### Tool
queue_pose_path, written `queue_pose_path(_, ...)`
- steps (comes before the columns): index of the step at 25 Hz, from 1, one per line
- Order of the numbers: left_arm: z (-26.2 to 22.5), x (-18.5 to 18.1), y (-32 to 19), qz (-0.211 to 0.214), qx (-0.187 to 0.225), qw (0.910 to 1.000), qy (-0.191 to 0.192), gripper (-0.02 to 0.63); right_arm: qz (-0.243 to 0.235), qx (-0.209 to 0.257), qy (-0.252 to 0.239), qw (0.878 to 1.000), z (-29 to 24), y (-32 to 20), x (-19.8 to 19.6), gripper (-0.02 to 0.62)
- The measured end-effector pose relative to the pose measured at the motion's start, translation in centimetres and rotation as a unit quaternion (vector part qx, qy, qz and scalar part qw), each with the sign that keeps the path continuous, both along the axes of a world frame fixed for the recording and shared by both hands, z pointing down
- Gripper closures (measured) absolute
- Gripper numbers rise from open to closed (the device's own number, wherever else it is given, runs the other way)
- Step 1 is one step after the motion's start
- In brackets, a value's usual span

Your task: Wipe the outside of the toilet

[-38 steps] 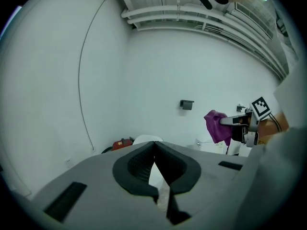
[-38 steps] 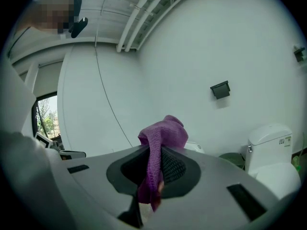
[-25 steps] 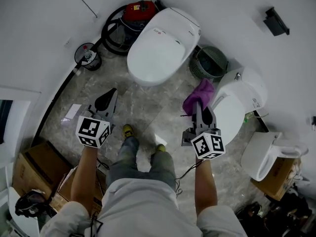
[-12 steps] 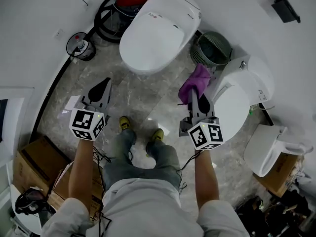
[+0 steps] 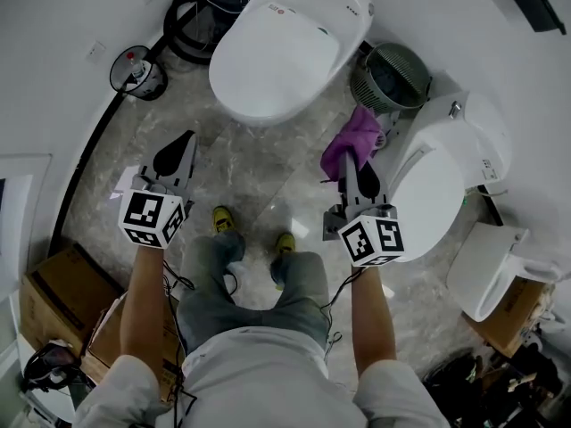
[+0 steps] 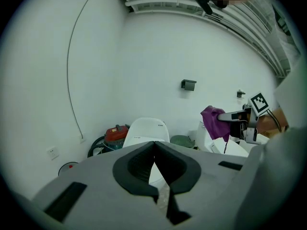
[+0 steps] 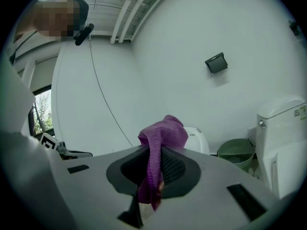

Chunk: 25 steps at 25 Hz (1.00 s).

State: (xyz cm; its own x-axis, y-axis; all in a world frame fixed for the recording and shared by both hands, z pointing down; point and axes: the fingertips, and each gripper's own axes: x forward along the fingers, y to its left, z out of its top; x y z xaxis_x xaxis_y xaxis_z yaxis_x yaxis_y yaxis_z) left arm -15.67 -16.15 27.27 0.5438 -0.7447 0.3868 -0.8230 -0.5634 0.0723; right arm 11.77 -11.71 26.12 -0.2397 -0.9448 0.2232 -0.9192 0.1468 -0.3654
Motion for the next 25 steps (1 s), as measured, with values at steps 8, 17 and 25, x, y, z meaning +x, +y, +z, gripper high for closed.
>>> queue_pose_path(8,5.3,0.2,-0.8,-0.004,0.008,1.0,-0.002,0.594,-0.012,0.006,0.005,1.0,5.4,-0.8,-0.1,0.538)
queue_pose_path(17,11.3,-0.1,-1.9,-0.007,0.013,0.9998,-0.01,0.594,-0.023,0.009,0.001,1.0,11.4,-1.3,-0.2,0.538)
queue_pose_path(25,16.6,-0.2,-2.7,-0.02,0.026,0.9994,-0.012,0.594,-0.045,0.011,0.006,0.999,17.5,-2.4,-0.3,0.538)
